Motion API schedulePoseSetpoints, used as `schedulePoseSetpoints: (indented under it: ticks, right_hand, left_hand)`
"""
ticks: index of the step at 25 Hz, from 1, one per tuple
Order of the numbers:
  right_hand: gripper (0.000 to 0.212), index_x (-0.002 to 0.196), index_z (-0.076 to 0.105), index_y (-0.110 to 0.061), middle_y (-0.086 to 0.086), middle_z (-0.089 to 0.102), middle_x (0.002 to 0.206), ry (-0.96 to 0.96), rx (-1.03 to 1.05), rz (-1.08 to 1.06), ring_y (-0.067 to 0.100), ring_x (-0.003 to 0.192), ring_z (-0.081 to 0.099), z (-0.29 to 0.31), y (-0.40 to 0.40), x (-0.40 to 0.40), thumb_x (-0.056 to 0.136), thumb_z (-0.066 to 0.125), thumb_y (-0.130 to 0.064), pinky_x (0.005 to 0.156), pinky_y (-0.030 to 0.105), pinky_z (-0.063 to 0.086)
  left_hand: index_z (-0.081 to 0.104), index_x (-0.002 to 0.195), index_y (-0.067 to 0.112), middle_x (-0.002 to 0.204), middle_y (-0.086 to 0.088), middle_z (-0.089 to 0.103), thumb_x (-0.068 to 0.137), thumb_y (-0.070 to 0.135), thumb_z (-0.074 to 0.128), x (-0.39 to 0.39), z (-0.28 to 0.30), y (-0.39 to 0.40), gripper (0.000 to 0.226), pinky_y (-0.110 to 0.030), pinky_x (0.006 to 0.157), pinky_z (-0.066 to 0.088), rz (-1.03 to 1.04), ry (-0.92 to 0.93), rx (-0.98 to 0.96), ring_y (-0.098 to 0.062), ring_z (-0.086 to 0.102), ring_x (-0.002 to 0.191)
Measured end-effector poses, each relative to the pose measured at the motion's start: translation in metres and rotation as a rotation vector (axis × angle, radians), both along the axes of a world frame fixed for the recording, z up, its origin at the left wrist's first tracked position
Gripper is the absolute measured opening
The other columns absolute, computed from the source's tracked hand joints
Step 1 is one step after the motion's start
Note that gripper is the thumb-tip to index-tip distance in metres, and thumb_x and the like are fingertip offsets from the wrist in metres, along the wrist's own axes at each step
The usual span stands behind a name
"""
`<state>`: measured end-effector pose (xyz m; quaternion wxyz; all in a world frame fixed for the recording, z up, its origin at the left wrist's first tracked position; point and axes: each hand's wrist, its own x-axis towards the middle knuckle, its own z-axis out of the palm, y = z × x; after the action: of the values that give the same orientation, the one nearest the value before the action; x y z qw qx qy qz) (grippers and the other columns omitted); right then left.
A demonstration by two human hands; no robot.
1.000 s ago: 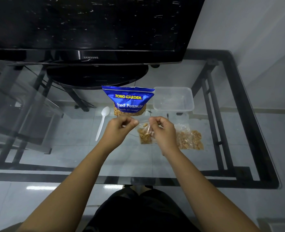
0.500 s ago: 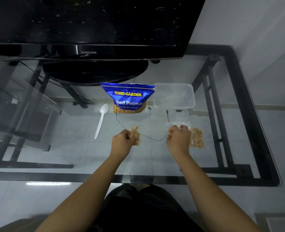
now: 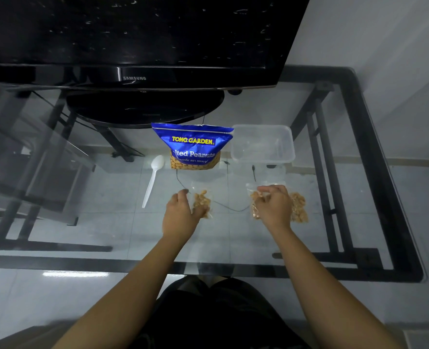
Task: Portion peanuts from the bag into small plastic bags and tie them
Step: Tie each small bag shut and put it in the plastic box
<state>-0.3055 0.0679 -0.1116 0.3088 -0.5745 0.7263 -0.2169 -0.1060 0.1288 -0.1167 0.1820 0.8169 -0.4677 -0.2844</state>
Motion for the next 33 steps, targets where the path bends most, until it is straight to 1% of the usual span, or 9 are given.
schedulePoseSetpoints:
  ticks: [2, 4, 6, 11, 14, 20, 26, 31, 33]
  right_hand:
    - [0.018, 0.091, 0.07, -0.015, 0.001, 0.059, 0.101, -0.16, -0.057, 0.049, 0.017, 0.093, 0.059, 0.006, 0.006, -0.004, 0.085, 0.059, -0.002, 0.081, 0.018, 0.046]
    - [0.023, 0.083, 0.069, -0.02, 0.0, 0.06, 0.095, -0.328, -0.056, 0.098, 0.013, 0.09, 0.06, 0.016, 0.014, -0.004, 0.086, 0.058, 0.0, 0.078, 0.012, 0.049]
    - [0.027, 0.08, 0.066, -0.023, 0.001, 0.061, 0.095, -0.52, -0.023, 0.117, 0.013, 0.091, 0.063, 0.028, 0.019, 0.002, 0.086, 0.057, 0.002, 0.077, 0.014, 0.051]
    - [0.011, 0.094, 0.057, -0.021, 0.0, 0.065, 0.102, -0.887, 0.088, -0.007, 0.01, 0.089, 0.068, 0.051, 0.019, 0.015, 0.089, 0.058, -0.011, 0.072, 0.02, 0.054]
    - [0.008, 0.093, 0.062, -0.023, 0.001, 0.07, 0.093, -0.854, 0.092, -0.067, 0.009, 0.08, 0.07, 0.052, 0.015, 0.021, 0.089, 0.059, -0.017, 0.071, 0.022, 0.056]
    - [0.007, 0.084, 0.064, -0.027, 0.004, 0.072, 0.089, -0.715, 0.044, -0.003, 0.016, 0.083, 0.07, 0.044, 0.01, 0.032, 0.087, 0.062, -0.022, 0.077, 0.034, 0.058]
    - [0.008, 0.086, 0.063, -0.015, -0.003, 0.067, 0.08, -0.381, -0.148, 0.104, 0.016, 0.076, 0.065, 0.05, 0.005, 0.035, 0.09, 0.057, -0.016, 0.068, 0.026, 0.052]
    - [0.008, 0.085, 0.06, -0.018, -0.007, 0.063, 0.075, -0.351, -0.169, 0.093, 0.005, 0.069, 0.061, 0.051, 0.002, 0.03, 0.091, 0.055, -0.017, 0.06, 0.007, 0.044]
    - [0.009, 0.083, 0.058, -0.02, -0.008, 0.063, 0.073, -0.377, -0.145, 0.093, 0.004, 0.07, 0.062, 0.05, 0.002, 0.028, 0.091, 0.055, -0.018, 0.062, 0.007, 0.045]
  left_hand:
    - [0.046, 0.128, 0.009, 0.123, -0.013, 0.051, 0.084, 0.034, 0.063, -0.004, 0.008, 0.001, 0.053, -0.029, 0.084, 0.045, -0.028, -0.077, -0.227, -0.025, 0.05, 0.109]
    - [0.051, 0.125, 0.012, 0.119, -0.007, 0.055, 0.087, 0.023, 0.061, -0.014, 0.024, -0.006, 0.041, -0.014, 0.078, 0.043, -0.087, 0.161, -0.342, -0.015, 0.054, 0.101]
    - [0.053, 0.124, 0.017, 0.116, 0.004, 0.058, 0.088, 0.02, 0.06, -0.026, 0.04, -0.016, 0.037, -0.008, 0.078, 0.047, -0.202, 0.44, -0.271, -0.008, 0.057, 0.102]
    - [0.063, 0.103, 0.018, 0.094, 0.003, 0.068, 0.086, 0.015, 0.063, -0.035, 0.058, -0.033, 0.018, -0.014, 0.075, 0.053, -0.178, 0.674, -0.245, -0.003, 0.066, 0.086]
    - [0.066, 0.096, 0.016, 0.085, 0.001, 0.069, 0.084, 0.014, 0.066, -0.031, 0.064, -0.035, 0.012, -0.018, 0.071, 0.055, -0.14, 0.736, -0.222, -0.008, 0.068, 0.08]
    - [0.069, 0.09, 0.015, 0.082, 0.004, 0.069, 0.086, 0.021, 0.063, -0.031, 0.07, -0.041, 0.009, -0.006, 0.065, 0.045, -0.276, 0.366, -0.263, -0.005, 0.064, 0.074]
    - [0.067, 0.084, 0.008, 0.077, 0.002, 0.064, 0.086, 0.018, 0.063, -0.038, 0.07, -0.045, 0.011, -0.004, 0.059, 0.039, -0.265, 0.169, -0.328, -0.009, 0.056, 0.072]
    - [0.066, 0.08, 0.006, 0.076, -0.004, 0.067, 0.084, 0.021, 0.066, -0.026, 0.066, -0.045, 0.016, -0.019, 0.065, 0.045, -0.27, 0.159, -0.324, -0.015, 0.059, 0.074]
    - [0.062, 0.073, 0.006, 0.07, -0.002, 0.063, 0.082, 0.025, 0.068, -0.024, 0.064, -0.043, 0.022, -0.015, 0.06, 0.042, -0.244, 0.148, -0.316, -0.012, 0.056, 0.067]
